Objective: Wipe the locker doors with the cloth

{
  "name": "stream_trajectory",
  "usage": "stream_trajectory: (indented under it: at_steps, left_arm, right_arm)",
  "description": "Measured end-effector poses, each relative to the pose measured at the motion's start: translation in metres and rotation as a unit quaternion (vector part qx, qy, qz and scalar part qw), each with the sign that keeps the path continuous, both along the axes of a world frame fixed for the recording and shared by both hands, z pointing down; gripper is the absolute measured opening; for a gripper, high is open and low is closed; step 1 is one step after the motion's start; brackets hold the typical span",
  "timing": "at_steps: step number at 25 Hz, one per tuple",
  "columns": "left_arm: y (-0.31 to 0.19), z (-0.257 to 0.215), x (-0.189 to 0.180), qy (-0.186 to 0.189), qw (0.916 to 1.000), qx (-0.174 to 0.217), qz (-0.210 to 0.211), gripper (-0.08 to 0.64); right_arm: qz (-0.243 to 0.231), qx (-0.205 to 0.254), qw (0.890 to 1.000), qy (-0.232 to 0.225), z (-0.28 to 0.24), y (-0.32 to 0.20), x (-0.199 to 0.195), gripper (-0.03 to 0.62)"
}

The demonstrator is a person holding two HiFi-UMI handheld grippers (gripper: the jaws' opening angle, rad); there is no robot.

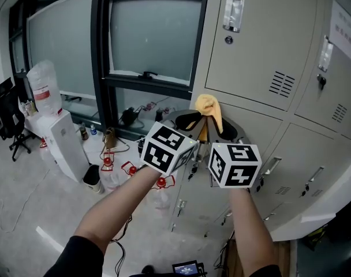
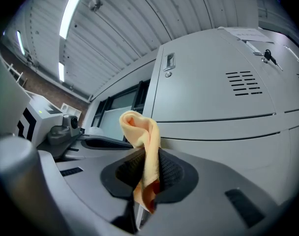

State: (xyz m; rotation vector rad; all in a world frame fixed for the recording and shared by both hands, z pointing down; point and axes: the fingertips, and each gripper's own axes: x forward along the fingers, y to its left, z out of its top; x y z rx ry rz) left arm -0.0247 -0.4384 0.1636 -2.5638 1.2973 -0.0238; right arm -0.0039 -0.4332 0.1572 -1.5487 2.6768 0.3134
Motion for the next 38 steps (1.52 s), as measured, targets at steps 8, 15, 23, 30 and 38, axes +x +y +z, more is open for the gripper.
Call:
stream_trajectory:
  at_steps: [8,15,23,30,38]
  left_arm:
    - [-0.012,-0.002,0.005,-0.006,1.0,0.004,0.006,0.037]
    - [-0.014,-0.002,0.005,-0.008,0.9999,0.007,0.01,0.035]
    - [-0.012,-0.002,0.008,-0.005,1.0,0.003,0.008,0.035]
    - [-0.011,-0.005,0.027,-0.01,0.9999,0.002,0.01,0.035]
    - [-0.009,-0.004,0.07,-0.016,0.9993,0.003,0.034,0.035]
  right_arm:
    - [0.014,-0.002,1.0,-0.003,-0.001,-0.019,0.005,0.072]
    - [0.015,0.003,1.0,0.001,-0.002,-0.022,0.006,0.072]
    - [0.025,0.011,1.0,0.014,-0.002,-0.021,0.009,0.072]
    - [0.045,0.015,0.999,0.016,-0.005,-0.02,0.029,0.072]
    - [0.074,0.015,0.997,0.009,-0.004,-0.018,0.071,0.072]
